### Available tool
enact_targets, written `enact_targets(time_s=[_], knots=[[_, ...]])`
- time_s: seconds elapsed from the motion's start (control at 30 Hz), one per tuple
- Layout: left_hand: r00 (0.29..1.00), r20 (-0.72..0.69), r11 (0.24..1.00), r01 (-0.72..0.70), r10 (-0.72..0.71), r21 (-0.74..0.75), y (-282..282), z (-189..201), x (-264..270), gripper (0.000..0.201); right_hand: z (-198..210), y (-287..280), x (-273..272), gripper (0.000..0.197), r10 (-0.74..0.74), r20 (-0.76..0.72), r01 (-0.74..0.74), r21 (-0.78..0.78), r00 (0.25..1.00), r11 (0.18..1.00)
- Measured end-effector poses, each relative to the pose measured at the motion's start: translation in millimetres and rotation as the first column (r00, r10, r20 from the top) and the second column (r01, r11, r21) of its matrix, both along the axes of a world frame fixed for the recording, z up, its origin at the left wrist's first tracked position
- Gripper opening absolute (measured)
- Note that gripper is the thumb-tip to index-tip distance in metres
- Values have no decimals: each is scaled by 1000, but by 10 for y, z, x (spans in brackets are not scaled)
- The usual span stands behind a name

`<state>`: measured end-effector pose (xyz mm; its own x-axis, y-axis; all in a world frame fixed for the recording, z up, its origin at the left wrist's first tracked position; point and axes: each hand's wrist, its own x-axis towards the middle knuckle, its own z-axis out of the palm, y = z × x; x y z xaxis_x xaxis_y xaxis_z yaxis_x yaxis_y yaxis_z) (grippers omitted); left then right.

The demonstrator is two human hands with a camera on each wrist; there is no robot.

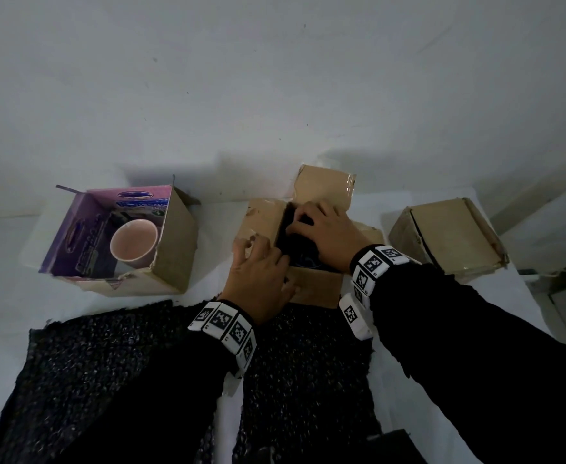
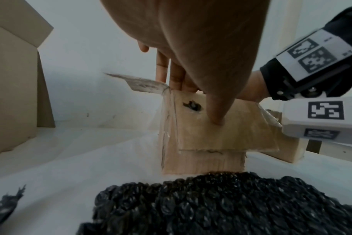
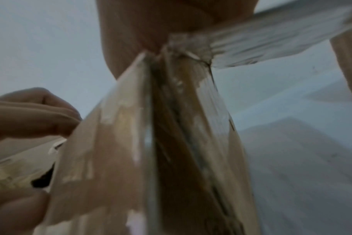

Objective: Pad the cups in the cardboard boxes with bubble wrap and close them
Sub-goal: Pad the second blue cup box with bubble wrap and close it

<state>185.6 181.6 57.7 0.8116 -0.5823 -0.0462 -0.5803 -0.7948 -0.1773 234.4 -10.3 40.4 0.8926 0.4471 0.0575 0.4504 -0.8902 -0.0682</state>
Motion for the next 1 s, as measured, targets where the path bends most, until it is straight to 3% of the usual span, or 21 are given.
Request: enact_targets(time_s=[0.27, 0.4, 0.5, 0.6, 0.73, 1.0], knots=[[992, 63, 993, -109, 106, 41, -79, 67, -98, 57, -33, 31, 23, 47, 5, -7, -6, -119, 1000, 993], [998, 30, 994, -61, 58, 95, -109, 107, -42, 57, -1, 38, 14, 50, -3, 37, 3, 0, 999, 1000], [997, 2, 994, -71, 72, 80, -154, 119, -52, 48, 85, 22, 24, 52, -154, 66, 147, 104, 986, 984], [995, -59, 994, -81, 85, 66, -159, 101, -91, 32, 118, 11, 19, 26, -238, 5, 236, 102, 971, 966], [993, -61, 992, -92, 98, 89, -133, 88, -89, 20, 66, 3, 33, 15, -256, -24, 257, 89, 966, 962], [993, -58, 991, -94, 100, 90, -139, 134, -14, 16, 28, 25, 34, 26, -210, -68, 215, 84, 975, 973]])
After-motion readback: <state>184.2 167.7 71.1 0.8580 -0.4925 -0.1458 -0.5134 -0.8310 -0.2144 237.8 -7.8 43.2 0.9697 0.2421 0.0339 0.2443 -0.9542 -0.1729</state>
